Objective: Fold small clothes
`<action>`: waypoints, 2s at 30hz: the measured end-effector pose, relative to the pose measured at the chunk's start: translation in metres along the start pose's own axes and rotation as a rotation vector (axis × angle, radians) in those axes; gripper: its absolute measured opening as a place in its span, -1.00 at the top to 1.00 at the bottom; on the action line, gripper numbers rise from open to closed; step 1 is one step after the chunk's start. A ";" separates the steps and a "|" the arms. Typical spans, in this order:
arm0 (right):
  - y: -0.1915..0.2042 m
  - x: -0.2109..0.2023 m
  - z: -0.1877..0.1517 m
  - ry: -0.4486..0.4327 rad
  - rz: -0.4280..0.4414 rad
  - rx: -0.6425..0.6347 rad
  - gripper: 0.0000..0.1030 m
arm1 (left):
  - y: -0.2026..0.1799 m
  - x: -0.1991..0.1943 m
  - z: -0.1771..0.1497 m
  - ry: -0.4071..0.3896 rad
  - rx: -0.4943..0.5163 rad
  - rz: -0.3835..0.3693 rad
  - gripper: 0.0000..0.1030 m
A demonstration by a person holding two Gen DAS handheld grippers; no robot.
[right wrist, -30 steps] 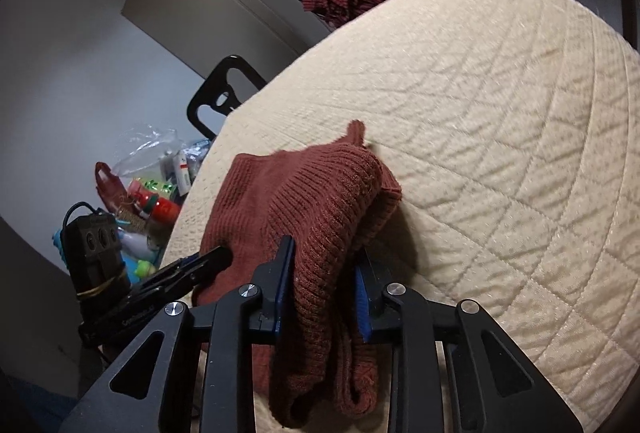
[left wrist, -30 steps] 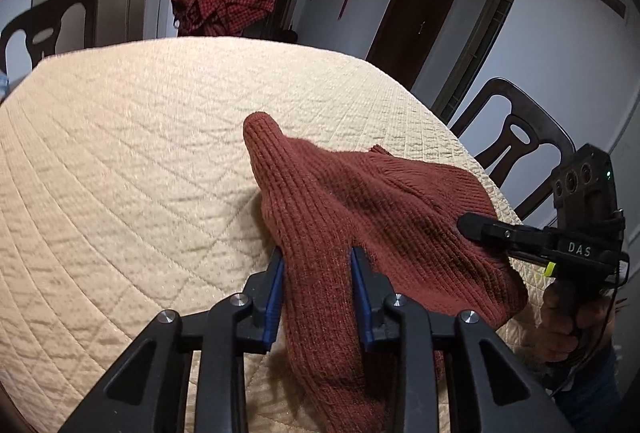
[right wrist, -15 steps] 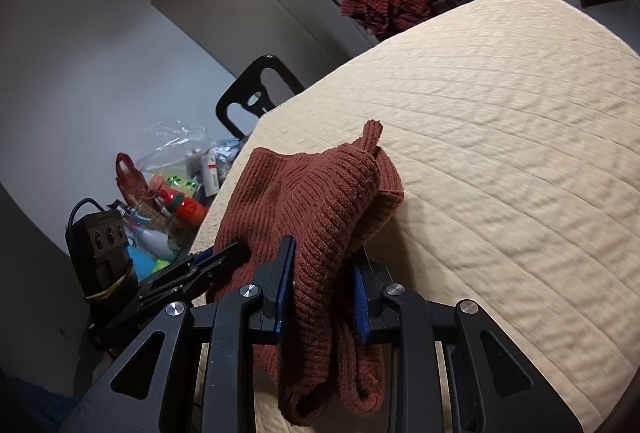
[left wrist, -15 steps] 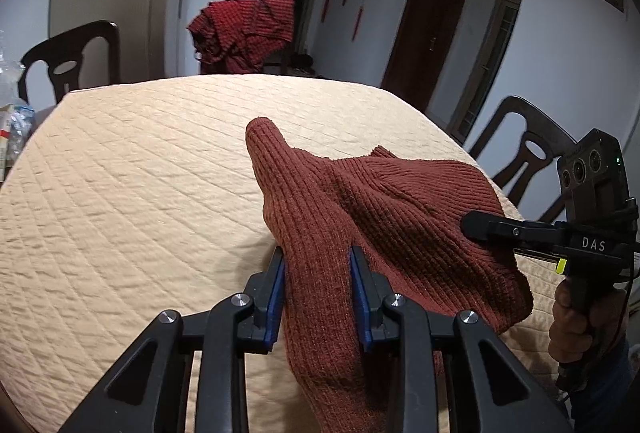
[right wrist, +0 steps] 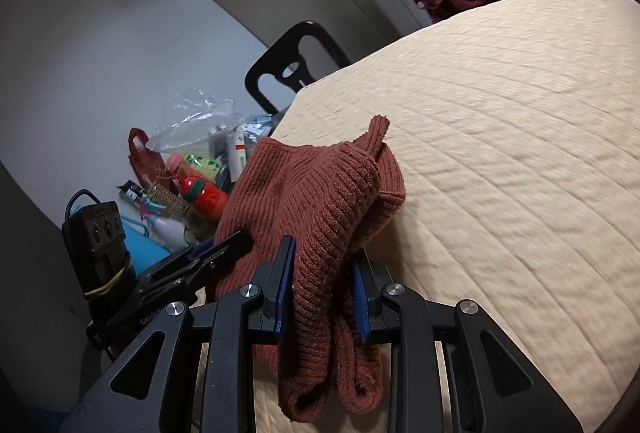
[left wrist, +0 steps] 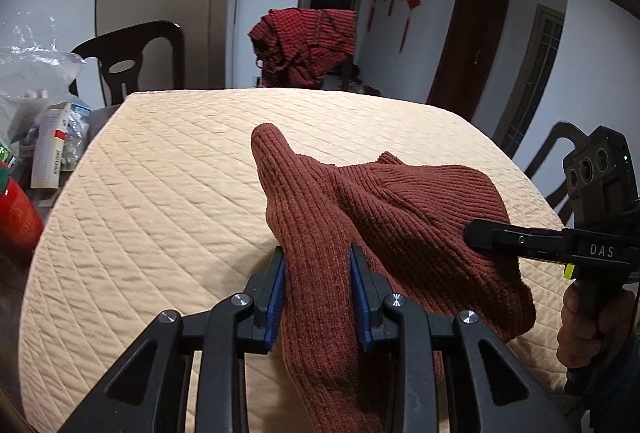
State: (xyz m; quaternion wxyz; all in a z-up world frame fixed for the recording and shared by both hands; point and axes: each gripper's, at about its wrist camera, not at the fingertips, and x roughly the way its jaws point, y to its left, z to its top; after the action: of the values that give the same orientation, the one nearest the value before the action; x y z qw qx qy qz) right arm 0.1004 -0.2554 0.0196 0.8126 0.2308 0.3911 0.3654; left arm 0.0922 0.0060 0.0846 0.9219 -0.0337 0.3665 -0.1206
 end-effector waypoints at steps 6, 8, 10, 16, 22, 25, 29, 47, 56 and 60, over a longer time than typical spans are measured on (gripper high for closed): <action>-0.004 0.034 0.011 0.036 0.001 0.016 0.49 | 0.030 0.015 0.003 0.020 -0.035 0.012 0.38; -0.010 0.046 0.013 0.055 -0.002 0.026 0.49 | 0.037 0.024 0.000 0.033 -0.045 0.017 0.38; -0.014 0.056 0.013 0.069 -0.016 0.029 0.49 | 0.046 0.033 -0.005 0.050 -0.062 0.016 0.37; -0.028 0.061 0.014 0.097 -0.077 0.041 0.41 | 0.063 0.039 -0.018 0.064 -0.118 0.000 0.27; -0.005 0.038 0.022 0.014 -0.188 -0.082 0.40 | 0.058 0.011 -0.019 -0.002 -0.113 0.062 0.28; 0.007 0.036 0.031 -0.041 -0.213 -0.136 0.40 | 0.048 0.001 -0.014 -0.038 -0.086 0.065 0.28; 0.007 0.059 0.040 0.004 -0.270 -0.173 0.40 | 0.039 0.018 -0.008 -0.014 -0.051 0.071 0.28; 0.049 0.047 -0.025 0.094 -0.293 -0.414 0.41 | 0.022 -0.006 -0.035 0.004 -0.046 0.166 0.28; 0.037 0.051 -0.035 0.108 -0.329 -0.414 0.42 | 0.026 -0.005 -0.056 0.039 -0.075 0.183 0.27; 0.041 0.041 -0.050 0.113 -0.333 -0.427 0.42 | 0.026 -0.012 -0.063 0.037 -0.079 0.191 0.27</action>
State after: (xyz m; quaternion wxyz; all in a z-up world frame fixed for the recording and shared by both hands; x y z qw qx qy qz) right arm 0.0606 -0.1936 -0.0013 0.8686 -0.0337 0.3825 0.3133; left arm 0.0458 0.0356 0.0426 0.9202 -0.0325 0.3896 -0.0181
